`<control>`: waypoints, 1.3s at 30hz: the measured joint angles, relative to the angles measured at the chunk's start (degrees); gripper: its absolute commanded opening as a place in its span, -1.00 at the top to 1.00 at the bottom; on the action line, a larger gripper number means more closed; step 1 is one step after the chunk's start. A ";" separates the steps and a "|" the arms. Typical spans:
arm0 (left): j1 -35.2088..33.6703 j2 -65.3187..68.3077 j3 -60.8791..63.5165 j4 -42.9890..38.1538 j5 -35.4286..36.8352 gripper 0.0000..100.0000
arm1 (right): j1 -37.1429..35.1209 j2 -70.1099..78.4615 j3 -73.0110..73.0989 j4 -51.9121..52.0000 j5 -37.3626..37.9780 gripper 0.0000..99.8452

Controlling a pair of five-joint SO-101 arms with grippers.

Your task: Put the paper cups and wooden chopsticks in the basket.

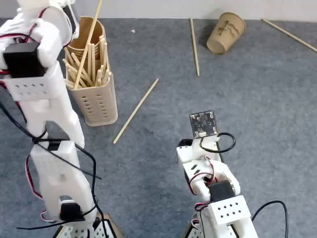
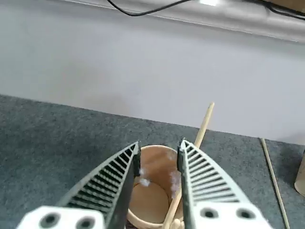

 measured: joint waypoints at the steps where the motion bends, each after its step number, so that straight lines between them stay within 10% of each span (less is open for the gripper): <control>1: 0.00 1.41 1.14 -2.20 0.00 0.69 | 0.00 0.00 0.00 0.00 0.00 0.96; 15: 0.53 13.71 11.34 -18.73 0.00 0.69 | 0.00 0.00 0.00 0.00 0.00 0.96; 39: 0.88 -9.85 7.47 11.78 -1.49 0.69 | 0.00 0.00 0.00 0.00 0.00 0.96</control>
